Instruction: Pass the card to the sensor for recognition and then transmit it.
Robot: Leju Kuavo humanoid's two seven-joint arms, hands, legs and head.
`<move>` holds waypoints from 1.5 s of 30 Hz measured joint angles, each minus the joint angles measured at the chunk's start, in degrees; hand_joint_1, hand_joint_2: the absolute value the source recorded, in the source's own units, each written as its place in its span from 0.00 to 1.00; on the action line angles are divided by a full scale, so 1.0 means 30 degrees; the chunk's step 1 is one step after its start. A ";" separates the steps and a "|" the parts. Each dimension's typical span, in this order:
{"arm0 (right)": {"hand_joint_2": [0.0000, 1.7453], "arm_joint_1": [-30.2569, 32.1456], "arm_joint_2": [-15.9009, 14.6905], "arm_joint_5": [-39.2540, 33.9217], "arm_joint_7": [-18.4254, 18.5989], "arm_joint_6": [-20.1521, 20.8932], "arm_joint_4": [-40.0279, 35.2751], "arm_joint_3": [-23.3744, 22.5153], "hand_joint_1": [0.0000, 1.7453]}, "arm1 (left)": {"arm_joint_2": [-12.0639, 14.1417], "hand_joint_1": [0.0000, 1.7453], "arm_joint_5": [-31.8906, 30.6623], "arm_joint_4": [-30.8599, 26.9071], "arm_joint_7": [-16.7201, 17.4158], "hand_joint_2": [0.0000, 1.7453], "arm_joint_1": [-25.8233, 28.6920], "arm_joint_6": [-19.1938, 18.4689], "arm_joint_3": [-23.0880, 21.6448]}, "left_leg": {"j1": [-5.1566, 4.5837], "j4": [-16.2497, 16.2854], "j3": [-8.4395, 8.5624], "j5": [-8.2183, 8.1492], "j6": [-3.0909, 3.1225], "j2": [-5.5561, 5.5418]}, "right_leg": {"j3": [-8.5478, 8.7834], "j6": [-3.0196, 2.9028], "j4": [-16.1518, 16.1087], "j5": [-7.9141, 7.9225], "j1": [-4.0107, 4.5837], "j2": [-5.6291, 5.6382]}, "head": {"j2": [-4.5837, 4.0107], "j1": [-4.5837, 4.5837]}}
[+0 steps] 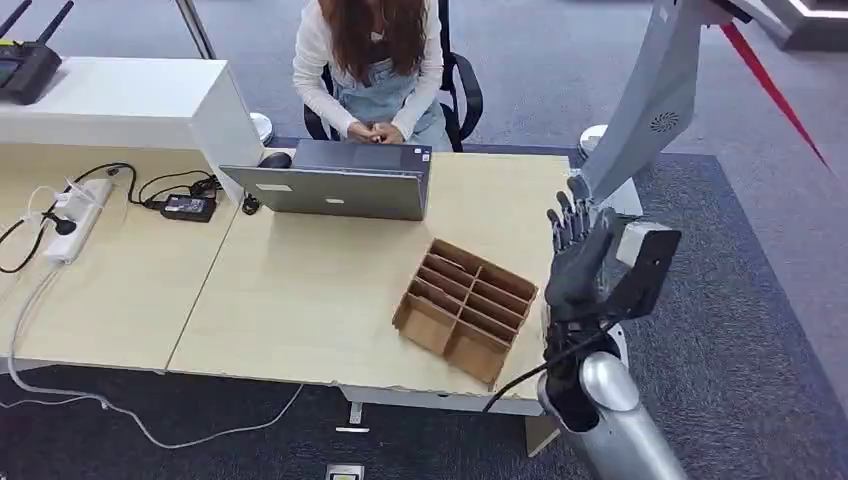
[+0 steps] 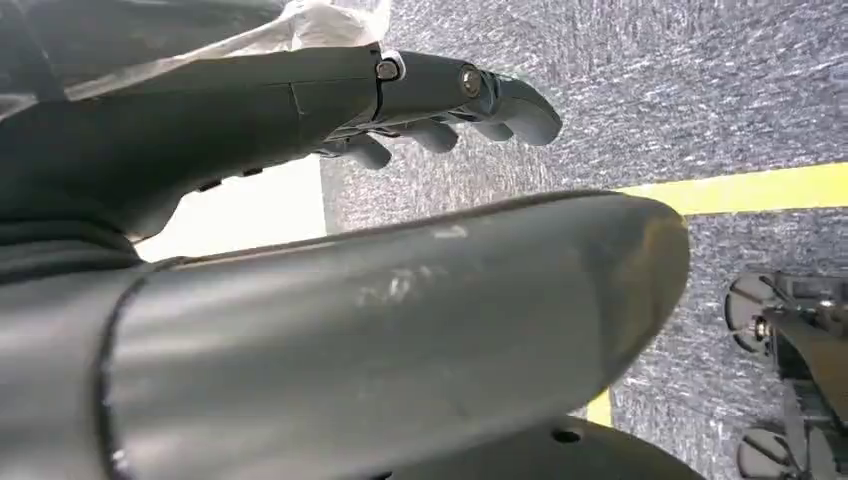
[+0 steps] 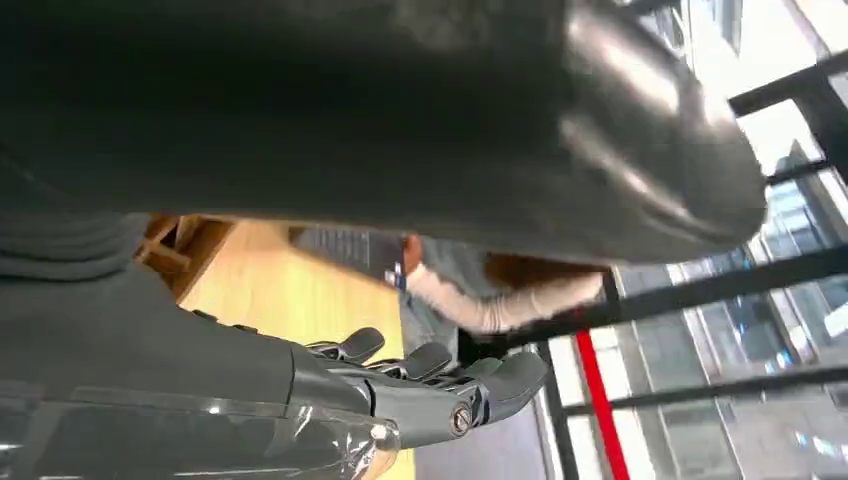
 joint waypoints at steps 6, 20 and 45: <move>0.00 0.0931 -0.0416 0.0146 -0.0125 -0.0241 -0.0890 -0.0489 0.00 | 0.0000 0.00 0.0051 0.0000 0.0000 0.00 -0.0006 0.0029 0.0007 | 0.0002 -0.0001 0.0000 0.0002 0.0001 -0.0001 | -0.0001 0.0000 0.0000 0.0001 0.0001 0.0000 | 0.0000 0.0000; 1.00 0.2397 -0.0787 0.2920 -0.0648 -0.2818 -0.2084 -0.0853 0.00 | 0.0000 0.00 0.0277 0.0000 0.0160 0.00 -0.0016 0.0219 0.0160 | -0.0001 -0.0001 -0.0004 -0.0004 0.0005 -0.0005 | 0.0001 0.0002 0.0000 0.0000 -0.0001 -0.0004 | 0.0000 0.0000; 1.00 0.6079 0.0014 0.8218 -0.0809 -0.3585 -0.4467 -0.2062 0.00 | -0.0452 0.00 0.0445 0.0000 0.0262 0.00 -0.0037 0.0597 0.0474 | 0.0000 -0.0004 0.0000 -0.0008 0.0012 -0.0001 | 0.0006 0.0005 -0.0001 -0.0009 -0.0001 -0.0002 | 0.0000 0.0000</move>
